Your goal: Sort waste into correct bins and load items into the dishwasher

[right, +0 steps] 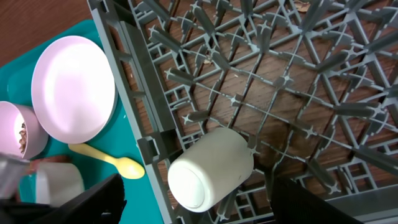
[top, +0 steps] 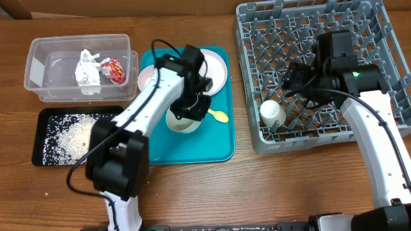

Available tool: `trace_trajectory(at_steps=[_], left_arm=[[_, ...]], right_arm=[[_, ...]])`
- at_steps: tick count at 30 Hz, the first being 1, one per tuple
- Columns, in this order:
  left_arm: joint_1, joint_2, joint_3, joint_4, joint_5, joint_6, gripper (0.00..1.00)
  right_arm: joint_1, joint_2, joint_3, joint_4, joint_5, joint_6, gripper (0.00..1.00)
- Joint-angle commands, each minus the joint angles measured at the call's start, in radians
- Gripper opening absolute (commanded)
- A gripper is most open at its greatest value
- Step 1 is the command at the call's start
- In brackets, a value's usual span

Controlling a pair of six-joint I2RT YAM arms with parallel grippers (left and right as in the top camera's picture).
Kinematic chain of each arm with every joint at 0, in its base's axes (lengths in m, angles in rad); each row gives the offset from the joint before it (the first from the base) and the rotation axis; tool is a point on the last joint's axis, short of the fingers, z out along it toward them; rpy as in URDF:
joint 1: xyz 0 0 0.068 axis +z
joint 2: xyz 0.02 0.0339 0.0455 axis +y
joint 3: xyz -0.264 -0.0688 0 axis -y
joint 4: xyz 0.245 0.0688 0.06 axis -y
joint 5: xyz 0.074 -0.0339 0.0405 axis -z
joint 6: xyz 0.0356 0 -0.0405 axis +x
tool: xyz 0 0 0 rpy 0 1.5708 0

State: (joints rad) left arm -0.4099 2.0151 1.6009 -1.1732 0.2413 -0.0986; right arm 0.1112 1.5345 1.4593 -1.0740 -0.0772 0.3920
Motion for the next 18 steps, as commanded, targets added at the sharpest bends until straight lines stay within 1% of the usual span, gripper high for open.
trace_trajectory(at_steps=[1, 4, 5, 6, 9, 10, 12, 13, 18], left_arm=[[-0.014, 0.035, -0.008, -0.017, -0.060, -0.041, 0.16], [-0.016, 0.035, -0.007, -0.017, -0.056, -0.063, 0.55], [-0.015, 0.034, -0.001, -0.016, -0.052, -0.089, 0.63], [-0.013, 0.034, 0.004, -0.016, -0.040, -0.098, 0.70], [-0.002, 0.034, 0.051, -0.030, 0.000, -0.102, 0.82], [0.004, 0.034, 0.080, -0.044, -0.002, -0.108, 0.85], [0.021, 0.032, 0.157, -0.079, -0.002, -0.108, 0.97], [0.035, 0.031, 0.204, -0.099, -0.002, -0.110, 1.00], [0.140, 0.030, 0.466, -0.204, 0.000, -0.164, 1.00]], right_arm=[[-0.002, -0.019, 0.027, 0.002, 0.008, 0.000, 0.78], [0.001, -0.019, 0.027, 0.008, 0.000, -0.006, 0.78], [0.005, -0.019, 0.027, 0.013, -0.007, -0.016, 0.78], [0.009, -0.019, 0.027, 0.016, -0.019, -0.028, 0.78], [0.034, -0.019, 0.027, 0.033, -0.052, -0.042, 0.80], [0.048, -0.019, 0.027, 0.045, -0.061, -0.041, 0.80], [0.079, -0.019, 0.027, 0.074, -0.075, -0.040, 0.80], [0.100, -0.019, 0.027, 0.092, -0.074, -0.024, 0.80], [0.219, 0.010, 0.027, 0.216, -0.074, 0.029, 0.80]])
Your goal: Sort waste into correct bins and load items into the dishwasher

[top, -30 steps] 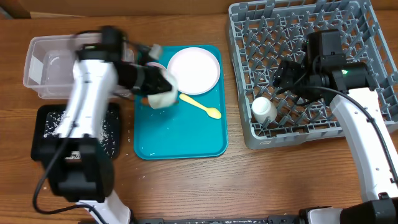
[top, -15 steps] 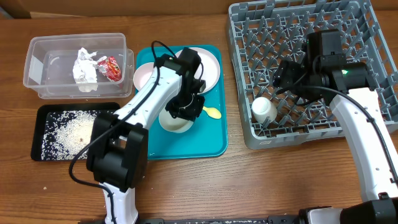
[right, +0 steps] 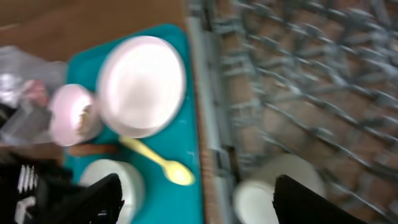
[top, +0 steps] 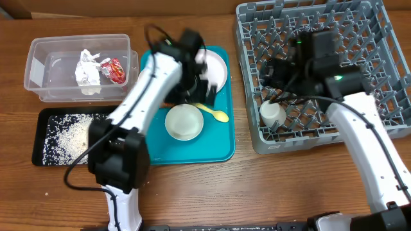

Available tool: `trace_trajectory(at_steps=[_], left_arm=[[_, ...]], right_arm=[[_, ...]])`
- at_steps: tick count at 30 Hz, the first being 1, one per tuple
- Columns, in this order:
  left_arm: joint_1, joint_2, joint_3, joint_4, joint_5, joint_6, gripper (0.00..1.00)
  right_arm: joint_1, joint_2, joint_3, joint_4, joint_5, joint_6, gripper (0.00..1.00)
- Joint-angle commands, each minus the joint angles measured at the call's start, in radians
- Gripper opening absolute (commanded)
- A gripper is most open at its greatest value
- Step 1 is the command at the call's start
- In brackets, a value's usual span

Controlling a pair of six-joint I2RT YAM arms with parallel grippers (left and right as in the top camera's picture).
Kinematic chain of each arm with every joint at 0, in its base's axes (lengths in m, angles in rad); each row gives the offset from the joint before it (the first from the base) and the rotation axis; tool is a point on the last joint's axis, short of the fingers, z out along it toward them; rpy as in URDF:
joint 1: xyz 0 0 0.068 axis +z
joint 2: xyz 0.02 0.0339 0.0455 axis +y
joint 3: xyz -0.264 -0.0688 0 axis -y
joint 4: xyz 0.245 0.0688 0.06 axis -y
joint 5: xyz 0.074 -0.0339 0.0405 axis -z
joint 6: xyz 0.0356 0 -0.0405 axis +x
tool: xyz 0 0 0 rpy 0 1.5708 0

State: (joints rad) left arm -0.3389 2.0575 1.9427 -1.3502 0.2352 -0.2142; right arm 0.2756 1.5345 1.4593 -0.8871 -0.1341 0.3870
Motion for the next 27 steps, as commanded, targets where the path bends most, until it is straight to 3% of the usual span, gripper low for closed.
trace_trajectory(at_steps=[1, 6, 13, 23, 27], left_arm=[[0.098, -0.012, 0.172, -0.043, 0.005, -0.056, 1.00], [0.289, -0.012, 0.343, -0.082, 0.005, -0.076, 1.00], [0.507, -0.011, 0.350, -0.089, 0.106, -0.057, 1.00], [0.534, -0.011, 0.350, -0.093, 0.060, -0.021, 1.00], [0.533, -0.011, 0.350, -0.093, 0.060, -0.017, 1.00]], right_arm=[[0.079, 0.022, 0.027, 0.049, -0.018, 0.045, 0.79], [0.188, 0.120, 0.027, 0.100, -0.017, 0.098, 0.78], [0.311, 0.282, 0.027, 0.116, -0.018, 0.112, 0.71], [0.377, 0.448, 0.027, 0.134, -0.017, 0.142, 0.54], [0.377, 0.495, 0.027, 0.135, -0.019, 0.142, 0.53]])
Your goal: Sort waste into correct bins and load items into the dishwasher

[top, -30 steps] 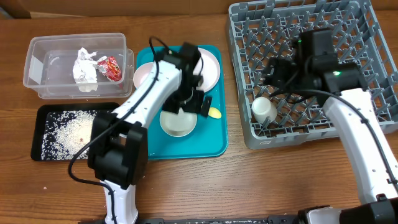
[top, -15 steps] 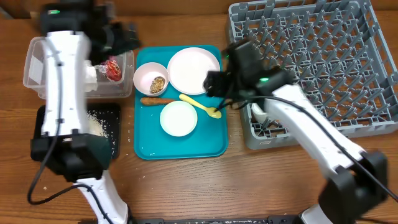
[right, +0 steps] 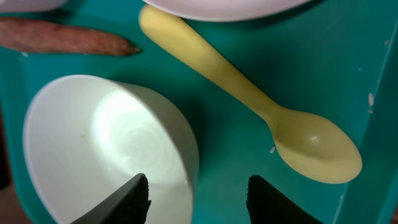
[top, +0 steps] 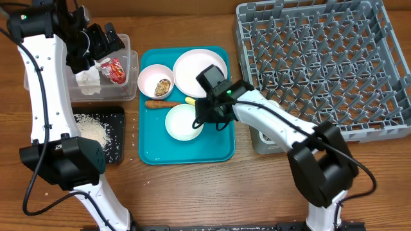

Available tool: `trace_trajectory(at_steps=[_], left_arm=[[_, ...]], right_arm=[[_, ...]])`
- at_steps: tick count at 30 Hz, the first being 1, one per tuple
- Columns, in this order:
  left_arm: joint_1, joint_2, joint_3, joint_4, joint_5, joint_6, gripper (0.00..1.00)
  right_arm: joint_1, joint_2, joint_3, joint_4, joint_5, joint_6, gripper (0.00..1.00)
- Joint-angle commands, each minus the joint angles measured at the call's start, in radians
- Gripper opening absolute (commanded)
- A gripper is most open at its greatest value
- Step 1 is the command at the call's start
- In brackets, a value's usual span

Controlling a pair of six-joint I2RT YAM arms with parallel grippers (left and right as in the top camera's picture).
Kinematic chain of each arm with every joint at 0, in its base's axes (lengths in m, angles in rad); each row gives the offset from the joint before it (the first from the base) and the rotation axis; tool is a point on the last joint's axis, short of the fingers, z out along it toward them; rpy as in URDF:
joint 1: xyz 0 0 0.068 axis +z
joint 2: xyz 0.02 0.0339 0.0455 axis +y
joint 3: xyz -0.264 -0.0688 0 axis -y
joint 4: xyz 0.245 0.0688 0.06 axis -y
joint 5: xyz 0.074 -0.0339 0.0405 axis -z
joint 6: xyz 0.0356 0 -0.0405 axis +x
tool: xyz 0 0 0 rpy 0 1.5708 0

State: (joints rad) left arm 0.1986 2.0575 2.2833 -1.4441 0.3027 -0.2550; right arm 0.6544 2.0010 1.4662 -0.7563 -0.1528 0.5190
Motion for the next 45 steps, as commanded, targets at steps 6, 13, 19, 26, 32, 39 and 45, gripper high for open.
trace_trajectory(at_steps=[6, 13, 19, 26, 32, 39, 45], left_arm=[[-0.005, -0.011, 0.009, 0.001, -0.022, 0.024, 1.00], [-0.005, -0.011, 0.009, 0.001, -0.022, 0.024, 1.00], [-0.005, -0.011, 0.009, 0.001, -0.022, 0.024, 1.00], [-0.005, -0.011, 0.009, 0.001, -0.022, 0.023, 1.00], [-0.013, -0.011, 0.009, 0.001, -0.022, 0.024, 1.00], [-0.038, -0.011, 0.009, 0.005, -0.022, 0.024, 1.00], [-0.054, -0.011, 0.009, 0.022, -0.022, 0.023, 1.00]], right_arm=[[-0.002, 0.036, 0.020, 0.023, -0.016, 0.010, 0.31], [-0.002, 0.036, 0.020, 0.023, -0.018, 0.010, 0.04], [-0.011, 0.010, 0.028, 0.006, -0.012, 0.009, 0.04], [-0.127, -0.165, 0.187, -0.159, 0.227, -0.002, 0.04], [-0.245, -0.230, 0.317, -0.176, 0.683, -0.003, 0.04], [-0.310, -0.144, 0.314, 0.076, 1.135, -0.178, 0.04], [-0.321, 0.002, 0.314, 0.356, 1.260, -0.492, 0.04]])
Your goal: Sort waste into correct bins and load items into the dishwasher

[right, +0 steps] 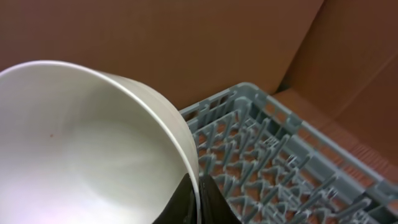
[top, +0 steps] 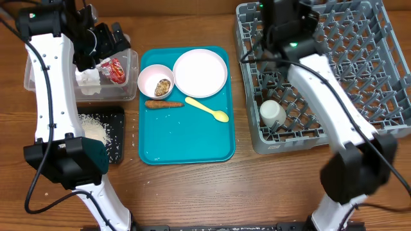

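Observation:
My right gripper (right: 198, 186) is shut on the rim of the white bowl (right: 93, 143), one finger inside and one outside. It holds the bowl tilted above the grey dish rack (right: 280, 168). From overhead, the right gripper (top: 282, 22) is over the rack's (top: 321, 70) back left corner and hides the bowl. A white cup (top: 272, 113) lies in the rack's front left. My left gripper (top: 110, 37) hangs open over the clear bin (top: 38, 70).
The teal tray (top: 186, 138) carries a white plate (top: 200, 72), a small pink bowl with scraps (top: 156, 81), a brown food stick (top: 164, 103) and a yellow spoon (top: 207, 109). Crumpled wrappers (top: 96, 69) lie in the clear bin. A black tray with rice (top: 80, 131) sits in front of it.
The right gripper was astride the white bowl's rim on the teal tray. Now it is shut on that rim, holding the bowl over the rack's back left. The left arm has barely moved.
First the left gripper was down at the white bowl on the tray, with the right over the rack near the cup. Then the left was higher by the plate. Later the left was over the clear bin and the right at the bowl, which it now holds.

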Available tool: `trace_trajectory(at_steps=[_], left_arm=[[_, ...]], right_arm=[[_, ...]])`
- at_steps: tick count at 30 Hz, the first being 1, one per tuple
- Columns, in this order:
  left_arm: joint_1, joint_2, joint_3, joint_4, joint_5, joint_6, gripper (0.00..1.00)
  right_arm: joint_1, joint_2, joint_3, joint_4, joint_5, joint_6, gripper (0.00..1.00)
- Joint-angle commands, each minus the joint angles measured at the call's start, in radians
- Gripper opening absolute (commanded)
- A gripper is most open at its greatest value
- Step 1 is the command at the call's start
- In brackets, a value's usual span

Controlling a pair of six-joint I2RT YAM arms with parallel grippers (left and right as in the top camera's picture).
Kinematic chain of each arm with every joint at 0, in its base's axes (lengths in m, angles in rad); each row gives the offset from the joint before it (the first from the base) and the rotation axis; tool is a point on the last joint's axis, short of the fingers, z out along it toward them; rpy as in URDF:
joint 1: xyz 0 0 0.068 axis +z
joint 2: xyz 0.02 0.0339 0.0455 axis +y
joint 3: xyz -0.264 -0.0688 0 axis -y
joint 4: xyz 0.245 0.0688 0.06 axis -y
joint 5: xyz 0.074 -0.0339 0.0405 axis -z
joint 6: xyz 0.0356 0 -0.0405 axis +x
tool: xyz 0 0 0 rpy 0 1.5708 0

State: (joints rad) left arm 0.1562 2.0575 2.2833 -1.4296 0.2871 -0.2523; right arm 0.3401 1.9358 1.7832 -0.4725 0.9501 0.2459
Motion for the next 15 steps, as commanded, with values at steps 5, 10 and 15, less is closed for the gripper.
trace_trajectory(at_steps=[5, 10, 15], left_arm=[[-0.026, -0.010, 0.009, 0.026, -0.007, 0.021, 1.00], [-0.032, -0.010, 0.009, 0.035, -0.010, 0.021, 1.00], [-0.032, -0.010, 0.009, 0.034, -0.029, 0.021, 1.00]], right_arm=[[-0.006, 0.179, -0.003, 0.166, 0.198, -0.351, 0.04], [-0.006, 0.231, -0.003, 0.193, 0.189, -0.351, 0.04], [-0.006, 0.235, -0.003, 0.203, 0.100, -0.351, 0.04]])
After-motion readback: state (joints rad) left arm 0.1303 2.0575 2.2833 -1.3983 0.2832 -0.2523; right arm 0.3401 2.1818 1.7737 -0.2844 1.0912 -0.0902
